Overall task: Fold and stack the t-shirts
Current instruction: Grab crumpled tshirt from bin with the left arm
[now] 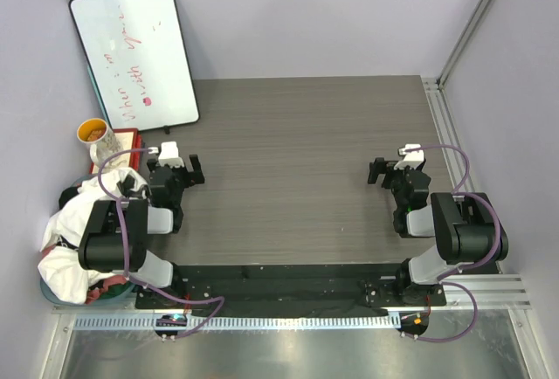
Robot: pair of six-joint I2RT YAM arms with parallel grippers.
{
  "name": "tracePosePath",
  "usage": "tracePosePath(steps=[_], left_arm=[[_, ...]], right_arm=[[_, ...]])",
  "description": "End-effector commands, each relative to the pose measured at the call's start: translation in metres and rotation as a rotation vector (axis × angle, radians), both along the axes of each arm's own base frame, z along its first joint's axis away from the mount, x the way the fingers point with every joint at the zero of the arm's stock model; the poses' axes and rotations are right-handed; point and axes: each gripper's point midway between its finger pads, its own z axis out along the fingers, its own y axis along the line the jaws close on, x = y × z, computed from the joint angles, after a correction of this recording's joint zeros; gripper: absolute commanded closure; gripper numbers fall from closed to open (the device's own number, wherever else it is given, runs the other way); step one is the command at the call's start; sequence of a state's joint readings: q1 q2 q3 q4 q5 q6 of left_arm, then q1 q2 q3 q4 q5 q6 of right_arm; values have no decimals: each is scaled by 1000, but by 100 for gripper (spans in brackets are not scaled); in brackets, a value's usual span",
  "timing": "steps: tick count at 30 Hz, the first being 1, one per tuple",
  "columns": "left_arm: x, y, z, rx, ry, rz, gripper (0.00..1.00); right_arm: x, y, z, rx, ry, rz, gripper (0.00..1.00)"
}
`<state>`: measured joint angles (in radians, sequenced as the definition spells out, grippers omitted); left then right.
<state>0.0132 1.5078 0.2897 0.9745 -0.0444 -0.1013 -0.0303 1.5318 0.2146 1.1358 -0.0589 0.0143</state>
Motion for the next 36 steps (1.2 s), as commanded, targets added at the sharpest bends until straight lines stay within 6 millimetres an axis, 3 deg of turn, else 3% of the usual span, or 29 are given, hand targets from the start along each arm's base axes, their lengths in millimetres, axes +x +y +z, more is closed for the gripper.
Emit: tracePosePath(steps=[1,12,16,17,19,21,22,23,24,25,26,27,28,29,31,32,33,34,35,36], left_arm=[[10,1,21,9,-71,10,0],[11,1,22,11,-77,8,0],[6,-16,28,28,-92,-109,0],[4,-19,39,35,-116,-126,0],[0,-15,41,25,-101,-98,0],[-1,-13,66,23,-139,-86,0],[-2,-21,74,66,-140,-152,0],[-8,-29,84,109,-98,-219,0],[-11,-34,90,160,-72,-278,0],[-15,-42,93,199,-40,-352,0],[-28,-49,88,268,74,-468,0],[-34,-51,93,288,98,-501,0],[-42,-51,89,301,159,-529,0],[-50,-43,88,346,239,-527,0],[-63,-29,85,404,342,-506,0],[-63,-10,97,501,375,-452,0],[-82,0,87,520,490,-447,0],[-87,10,87,554,548,-418,0],[-92,16,96,587,583,-419,0],[-110,32,93,661,700,-413,0]], right_arm=[[8,-2,18,5,-68,-11,0],[8,-2,18,6,-69,-10,0],[7,7,22,-4,-78,45,0],[5,9,20,-22,-64,70,0],[4,8,24,-10,-78,54,0],[5,7,33,-12,-104,50,0],[2,13,23,-14,-46,88,0],[8,17,41,-26,-77,115,0],[10,23,46,-29,-71,156,0],[5,31,37,-37,0,210,0],[15,35,61,-54,-42,242,0],[16,39,68,-74,-43,280,0],[11,49,63,-100,3,357,0],[19,49,83,-164,-35,384,0],[19,51,89,-215,-9,428,0],[28,47,106,-259,-29,425,0],[32,44,109,-264,-3,410,0],[25,43,91,-242,122,426,0],[37,41,116,-294,114,438,0],[36,40,114,-295,172,448,0]])
